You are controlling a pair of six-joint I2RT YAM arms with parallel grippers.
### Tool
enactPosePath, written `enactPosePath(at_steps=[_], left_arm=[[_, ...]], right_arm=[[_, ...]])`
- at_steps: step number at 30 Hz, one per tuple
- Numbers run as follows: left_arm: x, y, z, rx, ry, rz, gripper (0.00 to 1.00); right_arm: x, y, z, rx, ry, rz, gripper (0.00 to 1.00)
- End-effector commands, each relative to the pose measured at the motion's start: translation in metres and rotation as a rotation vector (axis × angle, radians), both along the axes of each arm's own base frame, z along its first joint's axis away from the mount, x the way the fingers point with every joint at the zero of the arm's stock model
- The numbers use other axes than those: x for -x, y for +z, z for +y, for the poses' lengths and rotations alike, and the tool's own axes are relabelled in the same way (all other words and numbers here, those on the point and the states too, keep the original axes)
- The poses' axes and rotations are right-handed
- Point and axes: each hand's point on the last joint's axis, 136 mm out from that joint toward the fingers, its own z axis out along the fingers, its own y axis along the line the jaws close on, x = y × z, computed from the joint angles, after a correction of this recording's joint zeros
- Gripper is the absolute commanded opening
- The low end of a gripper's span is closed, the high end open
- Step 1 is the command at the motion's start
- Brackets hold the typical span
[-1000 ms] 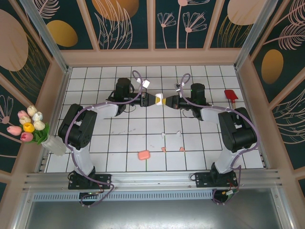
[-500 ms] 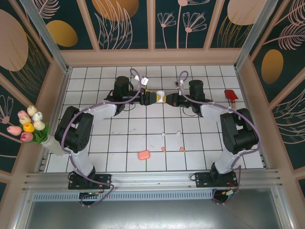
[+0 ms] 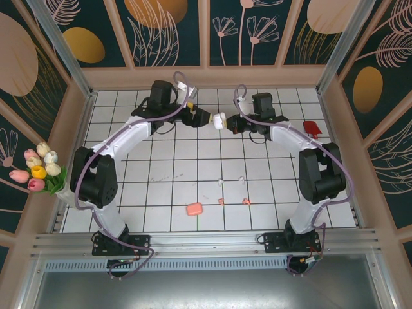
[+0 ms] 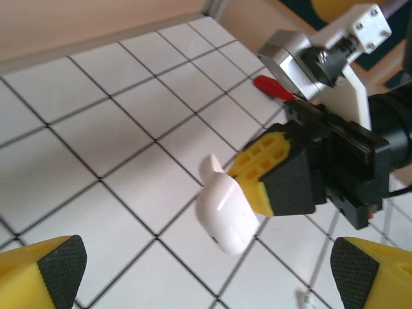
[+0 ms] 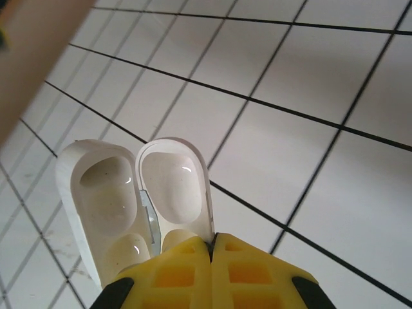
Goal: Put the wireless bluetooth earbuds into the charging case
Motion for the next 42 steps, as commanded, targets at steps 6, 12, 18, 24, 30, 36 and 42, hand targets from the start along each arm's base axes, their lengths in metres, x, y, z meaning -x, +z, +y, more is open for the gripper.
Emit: enactPosePath(at_steps=[6, 12, 18, 24, 30, 36, 42], left_arm=[[-0.002, -0.004, 0.022, -0.169, 0.02, -0.134, 0.99], [0.011, -0.017, 0.004, -0.204, -0.184, 0.016, 0.97], [0.028, -0.024, -0.01, -0.143, -0.324, 0.077, 0.91], [0.042, -0.032, -0.019, -0.082, -0.428, 0.175, 0.77], [0.055, -0.034, -0.026, -0.017, -0.502, 0.236, 0.66], [0.061, -0.041, -0.028, -0.004, -0.532, 0.262, 0.63], [0.071, -0.047, -0.031, -0.006, -0.56, 0.303, 0.58]], right_arm=[[-0.006, -0.019, -0.014, 0.193, 0.065, -0.06, 0.0], [0.009, -0.021, -0.011, 0.211, 0.147, -0.066, 0.0], [0.027, -0.019, -0.006, 0.181, 0.197, -0.058, 0.0], [0.043, -0.005, 0.002, 0.129, 0.227, -0.06, 0.0], [0.056, 0.004, 0.01, 0.089, 0.259, -0.061, 0.0], [0.06, 0.011, 0.019, 0.068, 0.287, -0.063, 0.0], [0.063, 0.012, 0.026, 0.075, 0.309, -0.061, 0.0]])
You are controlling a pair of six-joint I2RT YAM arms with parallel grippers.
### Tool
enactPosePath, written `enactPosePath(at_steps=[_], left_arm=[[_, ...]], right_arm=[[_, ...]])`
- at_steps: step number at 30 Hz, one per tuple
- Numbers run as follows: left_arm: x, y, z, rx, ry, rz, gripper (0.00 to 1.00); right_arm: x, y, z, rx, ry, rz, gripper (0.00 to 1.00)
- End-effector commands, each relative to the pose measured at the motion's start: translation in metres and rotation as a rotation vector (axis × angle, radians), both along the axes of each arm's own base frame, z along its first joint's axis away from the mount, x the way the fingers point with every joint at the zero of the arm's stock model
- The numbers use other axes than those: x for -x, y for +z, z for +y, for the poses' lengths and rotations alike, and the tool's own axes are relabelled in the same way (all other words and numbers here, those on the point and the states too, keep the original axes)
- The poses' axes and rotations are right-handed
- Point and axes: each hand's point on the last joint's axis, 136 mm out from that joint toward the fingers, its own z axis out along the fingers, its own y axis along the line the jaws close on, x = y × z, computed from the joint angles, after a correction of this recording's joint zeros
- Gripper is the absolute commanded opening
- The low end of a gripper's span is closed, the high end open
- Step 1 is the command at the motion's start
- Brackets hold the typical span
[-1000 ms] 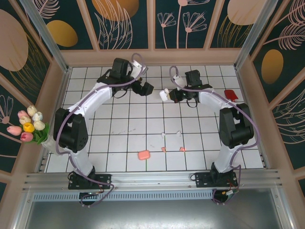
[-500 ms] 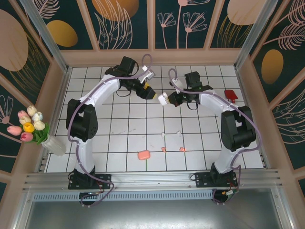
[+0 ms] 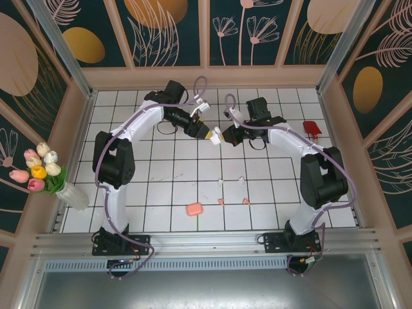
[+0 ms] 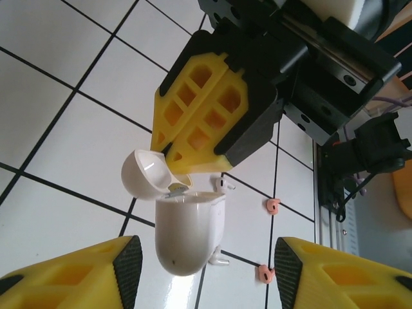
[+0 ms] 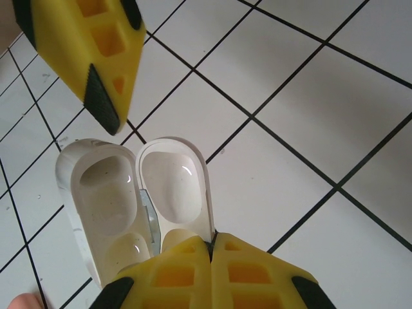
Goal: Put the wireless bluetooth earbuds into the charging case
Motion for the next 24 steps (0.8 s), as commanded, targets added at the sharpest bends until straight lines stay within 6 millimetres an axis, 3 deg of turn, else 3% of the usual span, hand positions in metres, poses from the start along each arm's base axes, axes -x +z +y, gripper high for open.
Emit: enactPosePath(at_steps=[1, 24], left_arm=[[0.009, -0.002, -0.006, 0.021, -0.049, 0.035, 0.58], [0.023, -0.009, -0.015, 0.032, -0.112, 0.071, 0.46]], right_arm=[[0.007, 0.018, 0.009, -0.029, 0.046, -0.018, 0.0], [0.01, 0.017, 0.014, -0.004, 0.079, -0.008, 0.0]])
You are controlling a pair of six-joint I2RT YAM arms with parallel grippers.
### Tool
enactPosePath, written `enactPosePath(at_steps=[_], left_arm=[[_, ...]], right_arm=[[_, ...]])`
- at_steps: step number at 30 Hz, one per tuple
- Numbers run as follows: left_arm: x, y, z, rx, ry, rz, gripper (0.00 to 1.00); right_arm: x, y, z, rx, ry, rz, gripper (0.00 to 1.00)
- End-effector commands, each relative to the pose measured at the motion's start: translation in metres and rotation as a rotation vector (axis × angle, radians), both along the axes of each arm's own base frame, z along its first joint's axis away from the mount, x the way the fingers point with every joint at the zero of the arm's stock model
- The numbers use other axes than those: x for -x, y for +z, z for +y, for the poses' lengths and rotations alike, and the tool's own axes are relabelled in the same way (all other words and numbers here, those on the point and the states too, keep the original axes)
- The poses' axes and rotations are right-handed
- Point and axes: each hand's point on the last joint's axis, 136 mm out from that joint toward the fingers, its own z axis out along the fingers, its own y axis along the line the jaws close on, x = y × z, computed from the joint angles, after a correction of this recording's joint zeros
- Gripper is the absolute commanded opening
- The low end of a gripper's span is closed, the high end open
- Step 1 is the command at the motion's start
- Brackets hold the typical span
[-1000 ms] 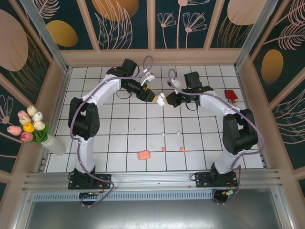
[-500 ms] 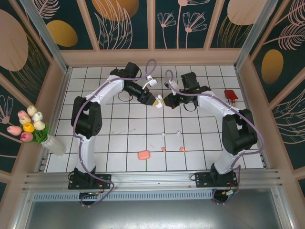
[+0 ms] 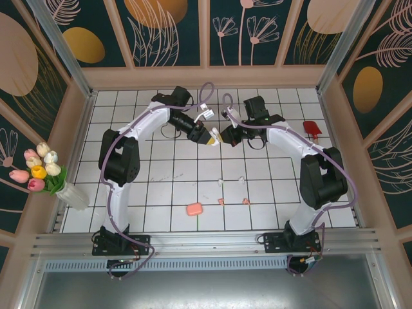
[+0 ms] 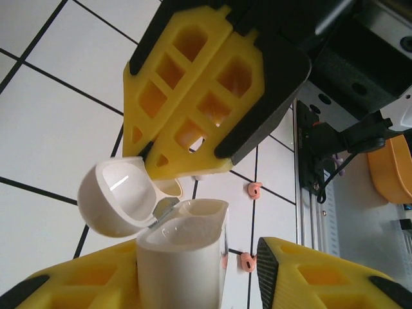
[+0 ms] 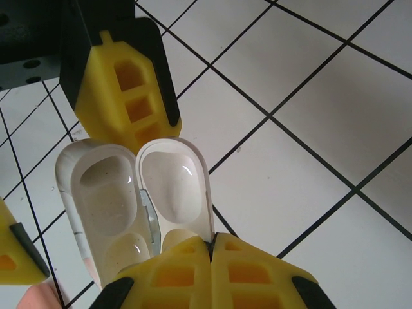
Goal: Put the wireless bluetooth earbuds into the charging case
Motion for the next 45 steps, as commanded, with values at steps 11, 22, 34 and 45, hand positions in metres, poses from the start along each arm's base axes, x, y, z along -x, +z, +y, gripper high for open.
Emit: enactPosePath(at_steps=[11, 22, 34, 45], left_arm=[[0.006, 0.006, -0.004, 0.046, -0.045, 0.016, 0.35], [0.007, 0.006, -0.006, 0.058, -0.053, 0.025, 0.21], [0.007, 0.007, -0.007, 0.075, -0.049, 0.002, 0.0], [-0.017, 0.024, -0.006, 0.112, 0.144, -0.186, 0.0]], right_arm=[[0.002, 0.008, 0.007, -0.002, 0.046, -0.012, 0.0], [0.002, 0.006, 0.011, 0.0, 0.05, -0.007, 0.0], [-0.014, 0.027, -0.006, -0.022, -0.053, -0.046, 0.33], [0.0, 0.061, -0.071, -0.11, -0.345, -0.041, 0.51]])
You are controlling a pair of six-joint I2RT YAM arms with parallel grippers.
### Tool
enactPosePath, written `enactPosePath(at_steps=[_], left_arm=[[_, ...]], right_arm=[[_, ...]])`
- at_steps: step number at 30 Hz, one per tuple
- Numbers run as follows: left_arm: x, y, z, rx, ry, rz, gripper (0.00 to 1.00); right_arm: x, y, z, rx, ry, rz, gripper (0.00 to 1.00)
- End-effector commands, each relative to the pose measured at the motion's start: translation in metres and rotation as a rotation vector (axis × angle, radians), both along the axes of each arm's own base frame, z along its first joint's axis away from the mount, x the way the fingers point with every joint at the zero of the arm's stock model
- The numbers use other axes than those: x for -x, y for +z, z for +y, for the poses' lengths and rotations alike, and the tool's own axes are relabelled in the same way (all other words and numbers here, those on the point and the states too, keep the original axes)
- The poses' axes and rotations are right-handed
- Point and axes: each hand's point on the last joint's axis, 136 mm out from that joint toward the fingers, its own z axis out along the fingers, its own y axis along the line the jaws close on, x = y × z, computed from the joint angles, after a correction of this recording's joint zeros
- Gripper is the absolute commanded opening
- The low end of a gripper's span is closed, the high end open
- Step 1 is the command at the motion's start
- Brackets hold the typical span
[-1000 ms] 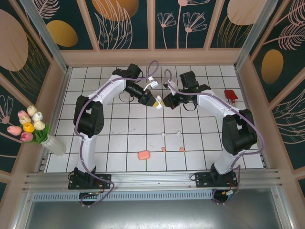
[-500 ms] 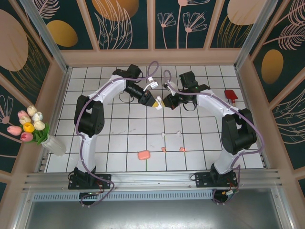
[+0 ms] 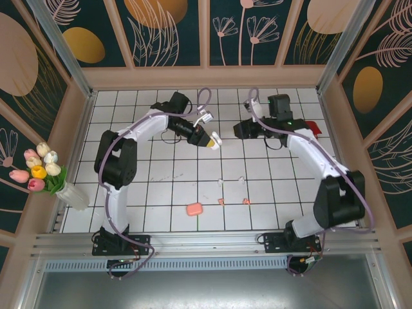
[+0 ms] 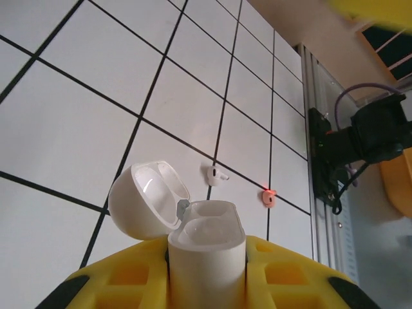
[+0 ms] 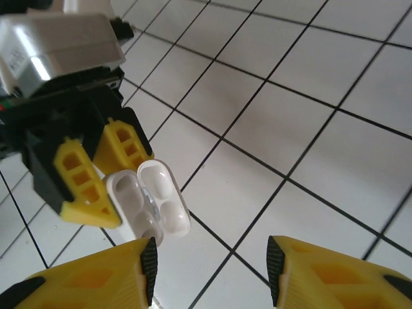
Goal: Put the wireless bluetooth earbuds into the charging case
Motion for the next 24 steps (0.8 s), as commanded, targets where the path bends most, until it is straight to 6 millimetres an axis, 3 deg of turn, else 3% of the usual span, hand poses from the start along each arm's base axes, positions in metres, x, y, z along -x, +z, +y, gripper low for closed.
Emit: enactPosePath(at_steps=[1, 8, 13, 17, 24], left_arm=[[-0.02, 0.049, -0.005, 0.095, 0.112, -0.204, 0.0], [-0.032, 0.085, 0.015, 0.173, 0.355, -0.426, 0.0], [-0.044, 0.095, 0.03, 0.186, 0.496, -0.533, 0.0], [-0.039, 0.113, 0.039, 0.271, 0.546, -0.659, 0.0], [-0.025, 0.118, 0.051, 0.349, 0.623, -0.871, 0.0]], right_arm=[[0.002, 0.0, -0.013, -0.035, -0.147, 0.042, 0.51], [0.014, -0.03, -0.032, -0.087, -0.442, 0.197, 0.51], [0.028, -0.06, -0.042, -0.097, -0.62, 0.293, 0.51], [0.04, -0.076, -0.051, -0.087, -0.701, 0.332, 0.51], [0.054, -0.087, -0.071, -0.07, -0.815, 0.355, 0.51]])
